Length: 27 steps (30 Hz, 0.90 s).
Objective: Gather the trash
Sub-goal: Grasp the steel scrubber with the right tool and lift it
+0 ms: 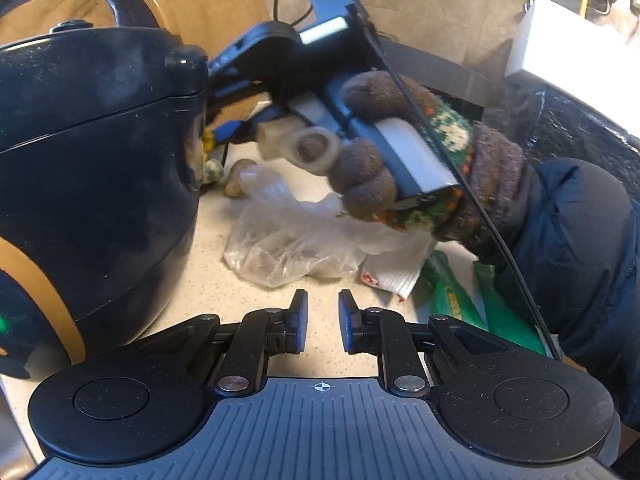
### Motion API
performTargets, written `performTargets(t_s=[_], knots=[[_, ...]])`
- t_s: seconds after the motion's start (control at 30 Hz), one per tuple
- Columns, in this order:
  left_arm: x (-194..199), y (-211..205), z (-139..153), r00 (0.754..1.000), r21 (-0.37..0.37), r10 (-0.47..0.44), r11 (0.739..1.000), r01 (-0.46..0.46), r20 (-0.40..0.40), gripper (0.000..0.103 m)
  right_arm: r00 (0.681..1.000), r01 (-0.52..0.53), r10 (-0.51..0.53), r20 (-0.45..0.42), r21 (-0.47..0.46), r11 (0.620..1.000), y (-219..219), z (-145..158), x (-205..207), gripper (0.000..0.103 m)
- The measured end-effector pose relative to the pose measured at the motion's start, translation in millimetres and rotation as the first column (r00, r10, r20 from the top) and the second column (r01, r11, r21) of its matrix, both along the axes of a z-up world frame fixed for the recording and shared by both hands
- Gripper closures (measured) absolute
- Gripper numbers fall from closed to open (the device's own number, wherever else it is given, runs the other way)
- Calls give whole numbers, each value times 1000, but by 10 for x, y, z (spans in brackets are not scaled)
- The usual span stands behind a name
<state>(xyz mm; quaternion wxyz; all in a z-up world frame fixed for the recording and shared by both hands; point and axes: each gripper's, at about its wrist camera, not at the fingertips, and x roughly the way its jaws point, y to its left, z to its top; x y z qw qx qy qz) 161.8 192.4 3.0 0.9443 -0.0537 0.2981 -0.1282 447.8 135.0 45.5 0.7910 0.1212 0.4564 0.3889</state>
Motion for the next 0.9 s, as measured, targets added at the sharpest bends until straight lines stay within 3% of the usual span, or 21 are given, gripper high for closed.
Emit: performTargets(t_s=[0.17, 0.33, 0.47, 0.57, 0.67, 0.8, 0.9], knots=[[29, 23, -30, 1000, -13, 10, 1000, -10, -1, 84, 996, 65, -63, 63, -32, 997, -616, 291, -275, 89], [84, -57, -33, 1000, -41, -12, 999, 12, 2, 84, 983, 110, -102, 153, -43, 993, -1510, 637, -901, 89], [70, -273, 28, 996, -65, -91, 994, 90, -7, 84, 979, 171, -165, 121, -44, 984, -2135, 593, -1338, 89], [-21, -577, 110, 984, -39, -177, 983, 177, 8, 84, 975, 210, -205, 82, -68, 975, -2430, 457, -1570, 89], [-117, -916, 117, 970, 32, -244, 969, 243, 9, 83, 972, 230, -225, 67, -90, 969, -2563, 352, -1742, 85], [-237, -1315, 5, 970, 249, -241, 941, 228, 22, 83, 950, 295, -268, 158, -182, 938, -2637, 264, -1964, 80], [-260, -1496, -102, 972, 368, -235, 906, 208, 30, 83, 913, 365, -290, 287, -254, 896, -2742, 275, -2160, 57]])
